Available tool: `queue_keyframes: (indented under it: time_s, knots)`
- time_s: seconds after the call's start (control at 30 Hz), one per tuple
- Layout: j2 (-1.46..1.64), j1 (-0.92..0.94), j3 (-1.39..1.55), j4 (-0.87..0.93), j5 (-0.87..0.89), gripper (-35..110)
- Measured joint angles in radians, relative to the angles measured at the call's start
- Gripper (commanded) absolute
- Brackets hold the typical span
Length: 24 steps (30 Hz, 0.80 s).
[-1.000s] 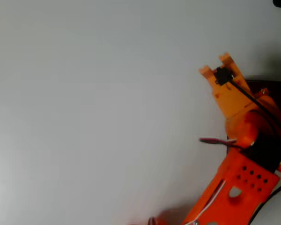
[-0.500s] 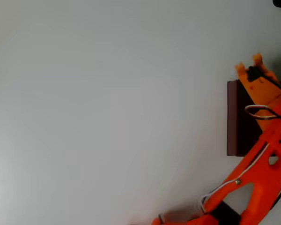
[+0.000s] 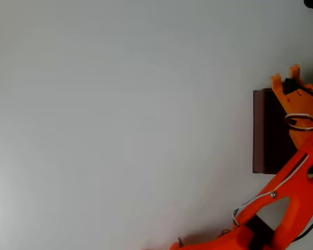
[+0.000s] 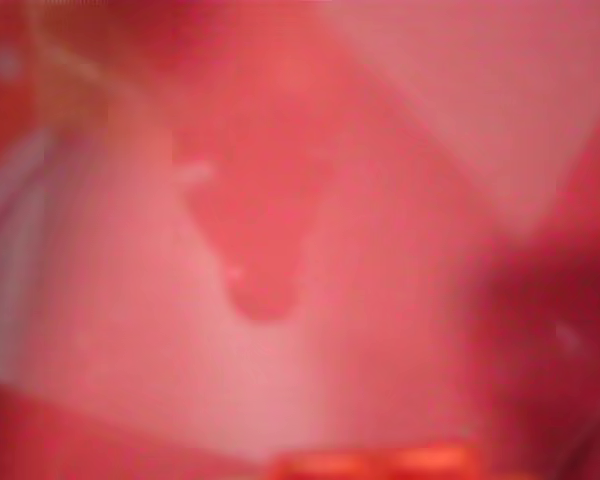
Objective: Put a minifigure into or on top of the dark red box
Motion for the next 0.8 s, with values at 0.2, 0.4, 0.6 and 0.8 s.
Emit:
queue_keyframes:
  time_s: [0.2, 0.4, 0.6, 0.8]
  knots:
    - [0.003, -0.006, 0.0, 0.048, 0.0, 6]
    - [0.071, -0.009, 0.075, 0.048, 0.011, 21]
    - [0.149, -0.028, 0.176, 0.021, 0.029, 20]
    - [0.239, -0.058, 0.272, -0.008, 0.048, 16]
